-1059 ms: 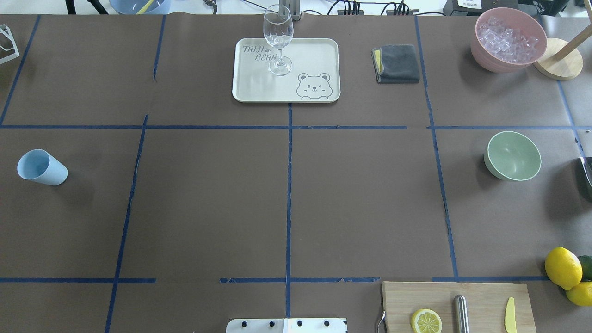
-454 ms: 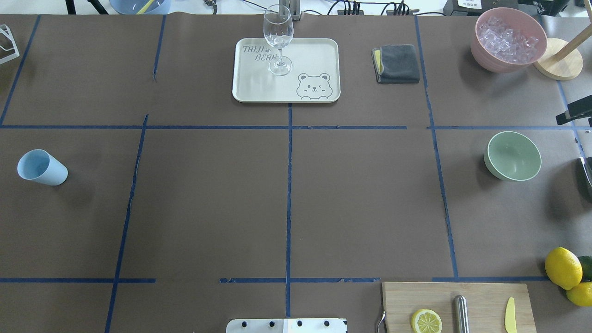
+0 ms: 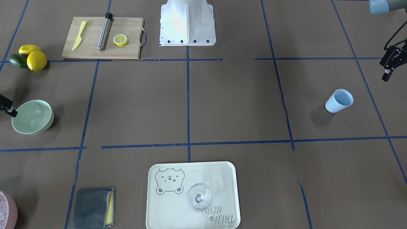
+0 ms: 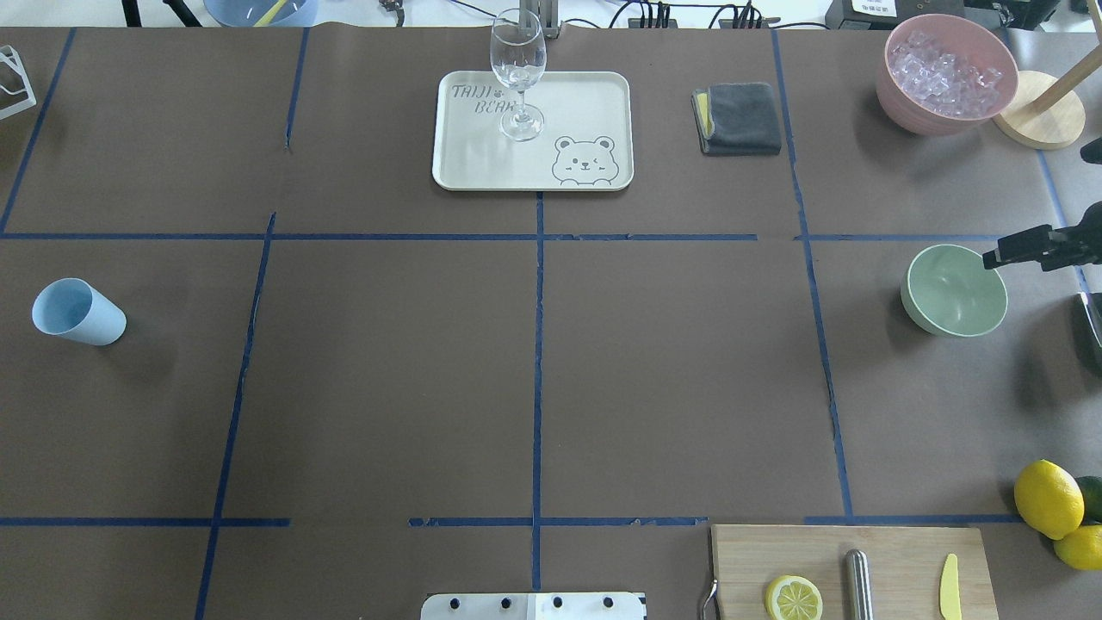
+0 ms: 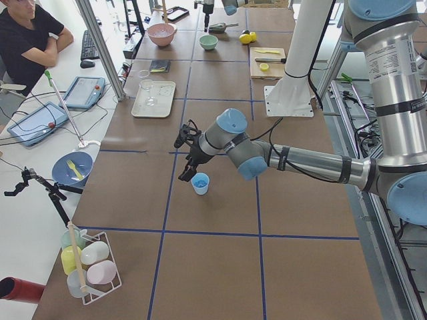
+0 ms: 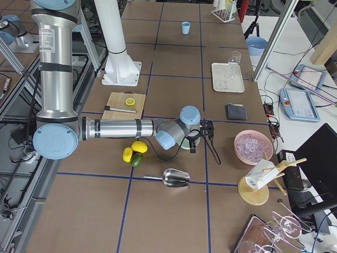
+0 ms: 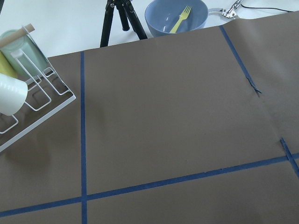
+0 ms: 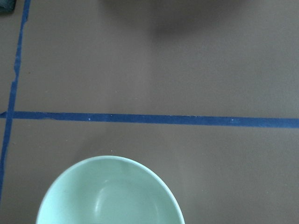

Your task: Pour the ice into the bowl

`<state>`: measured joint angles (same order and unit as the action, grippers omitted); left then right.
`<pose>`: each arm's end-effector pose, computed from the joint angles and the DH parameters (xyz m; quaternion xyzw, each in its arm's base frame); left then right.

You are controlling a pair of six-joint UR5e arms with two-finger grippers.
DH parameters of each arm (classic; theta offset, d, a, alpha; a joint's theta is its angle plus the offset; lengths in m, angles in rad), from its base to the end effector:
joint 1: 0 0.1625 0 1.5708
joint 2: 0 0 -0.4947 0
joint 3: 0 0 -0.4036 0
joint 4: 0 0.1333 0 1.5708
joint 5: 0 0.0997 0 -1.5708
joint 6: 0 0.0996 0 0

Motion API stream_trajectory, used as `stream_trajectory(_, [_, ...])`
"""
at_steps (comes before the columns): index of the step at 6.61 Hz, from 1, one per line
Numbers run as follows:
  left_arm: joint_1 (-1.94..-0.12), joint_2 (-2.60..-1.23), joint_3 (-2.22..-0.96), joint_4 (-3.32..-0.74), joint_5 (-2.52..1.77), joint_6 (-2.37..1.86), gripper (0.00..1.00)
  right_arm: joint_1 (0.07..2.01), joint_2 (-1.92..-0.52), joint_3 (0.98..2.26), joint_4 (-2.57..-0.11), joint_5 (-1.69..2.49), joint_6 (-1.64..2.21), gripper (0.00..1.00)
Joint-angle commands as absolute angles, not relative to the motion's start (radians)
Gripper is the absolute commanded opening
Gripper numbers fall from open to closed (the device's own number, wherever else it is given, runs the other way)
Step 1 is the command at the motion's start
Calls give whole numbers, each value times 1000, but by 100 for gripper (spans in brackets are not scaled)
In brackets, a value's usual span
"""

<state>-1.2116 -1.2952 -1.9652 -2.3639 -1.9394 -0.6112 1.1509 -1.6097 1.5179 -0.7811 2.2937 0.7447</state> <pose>0.0496 -0.4093 0.5687 0.3062 0.3474 -0.0309 0.8858 -0.1452 -0.4905 0.6870 0.0844 -0.4534 0.0228 0.8870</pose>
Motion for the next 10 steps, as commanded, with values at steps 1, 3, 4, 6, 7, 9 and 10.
stream_trajectory(1, [-1155, -1284, -1973, -2387, -1834, -650, 100, 1080, -1614, 1384, -579, 2224, 816, 100])
stream_trajectory(3, [-1154, -1282, -1973, -2390, -1833, -647, 100, 1080, -1611, 1381, -569, 2239, 827, 86])
stream_trajectory(4, [-1154, -1282, -1971, -2390, -1833, -646, 100, 1081, -1606, 1387, -568, 2258, 837, 51])
stream_trajectory(6, [-1154, -1282, -1971, -2390, -1833, -646, 100, 1081, -1601, 1405, -569, 2287, 839, 0])
stream_trajectory(7, [-1154, -1282, -1970, -2390, -1833, -646, 100, 1083, -1603, 1408, -569, 2293, 839, 0])
stream_trajectory(9, [-1137, -1282, -1965, -2390, -1833, -655, 100, 1085, -1611, 1425, -569, 2330, 839, 0])
stream_trajectory(10, [-1106, -1284, -1962, -2391, -1821, -673, 100, 1085, -1609, 1462, -584, 2367, 851, 0])
